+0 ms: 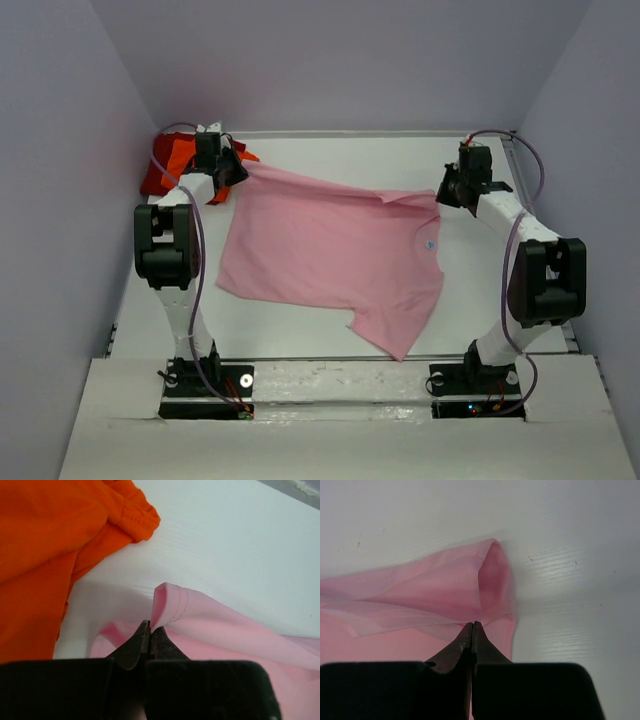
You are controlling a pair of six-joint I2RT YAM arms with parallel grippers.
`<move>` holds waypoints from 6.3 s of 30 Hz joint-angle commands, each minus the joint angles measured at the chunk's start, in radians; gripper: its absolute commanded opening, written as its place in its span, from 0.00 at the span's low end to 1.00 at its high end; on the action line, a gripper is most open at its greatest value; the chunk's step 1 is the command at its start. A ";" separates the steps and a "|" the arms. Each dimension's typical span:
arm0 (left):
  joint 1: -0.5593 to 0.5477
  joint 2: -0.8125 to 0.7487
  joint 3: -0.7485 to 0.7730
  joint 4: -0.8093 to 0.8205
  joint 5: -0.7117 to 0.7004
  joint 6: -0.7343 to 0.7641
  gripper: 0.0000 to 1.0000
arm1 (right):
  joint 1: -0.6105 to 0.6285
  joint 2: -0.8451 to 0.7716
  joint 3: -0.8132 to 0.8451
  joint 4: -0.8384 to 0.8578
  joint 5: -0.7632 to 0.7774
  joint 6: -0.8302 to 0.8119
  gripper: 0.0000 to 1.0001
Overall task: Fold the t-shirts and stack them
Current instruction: Fold the flattened tshirt in 1/3 of the way
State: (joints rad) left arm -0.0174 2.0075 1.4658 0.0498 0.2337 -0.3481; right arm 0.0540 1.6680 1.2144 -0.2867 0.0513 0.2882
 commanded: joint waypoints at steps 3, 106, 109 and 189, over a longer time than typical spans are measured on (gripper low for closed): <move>0.008 -0.090 -0.085 -0.013 -0.020 0.015 0.03 | 0.003 -0.082 -0.049 -0.005 0.019 0.006 0.00; -0.082 -0.187 -0.257 -0.096 0.017 -0.017 0.45 | 0.014 0.380 0.303 -0.049 -0.255 0.140 0.47; -0.082 -0.199 -0.266 -0.097 -0.093 -0.017 0.45 | 0.014 0.374 0.300 -0.049 -0.252 0.131 0.47; -0.124 -0.472 -0.479 -0.179 -0.172 -0.087 0.00 | 0.014 0.400 0.312 -0.032 -0.318 0.128 0.47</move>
State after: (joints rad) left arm -0.1467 1.5982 1.0050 -0.1268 0.0502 -0.4023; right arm 0.0723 2.0834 1.4956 -0.3500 -0.2443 0.4118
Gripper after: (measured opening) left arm 0.014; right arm 0.466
